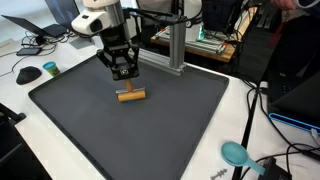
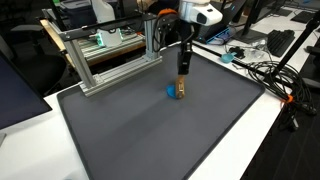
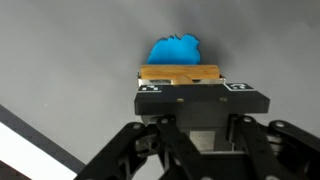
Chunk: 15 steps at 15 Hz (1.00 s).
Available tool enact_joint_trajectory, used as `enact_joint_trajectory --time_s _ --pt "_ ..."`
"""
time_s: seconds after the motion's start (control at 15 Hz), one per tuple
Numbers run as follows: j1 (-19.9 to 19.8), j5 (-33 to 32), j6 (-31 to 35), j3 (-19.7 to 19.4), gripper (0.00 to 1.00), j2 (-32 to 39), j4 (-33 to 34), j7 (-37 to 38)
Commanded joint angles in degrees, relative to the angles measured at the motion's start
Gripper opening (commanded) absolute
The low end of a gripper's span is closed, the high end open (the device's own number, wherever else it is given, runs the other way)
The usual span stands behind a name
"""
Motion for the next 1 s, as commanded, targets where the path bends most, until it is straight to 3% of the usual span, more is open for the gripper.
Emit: enact_joint_trajectory --time_s 0.0,0.93 --pt "0.2 -3.0 -3.1 -1.1 0.22 3.6 -1.2 0.6" --pt "0.3 -4.0 -3.8 -1.0 0.22 4.0 -1.5 0.3"
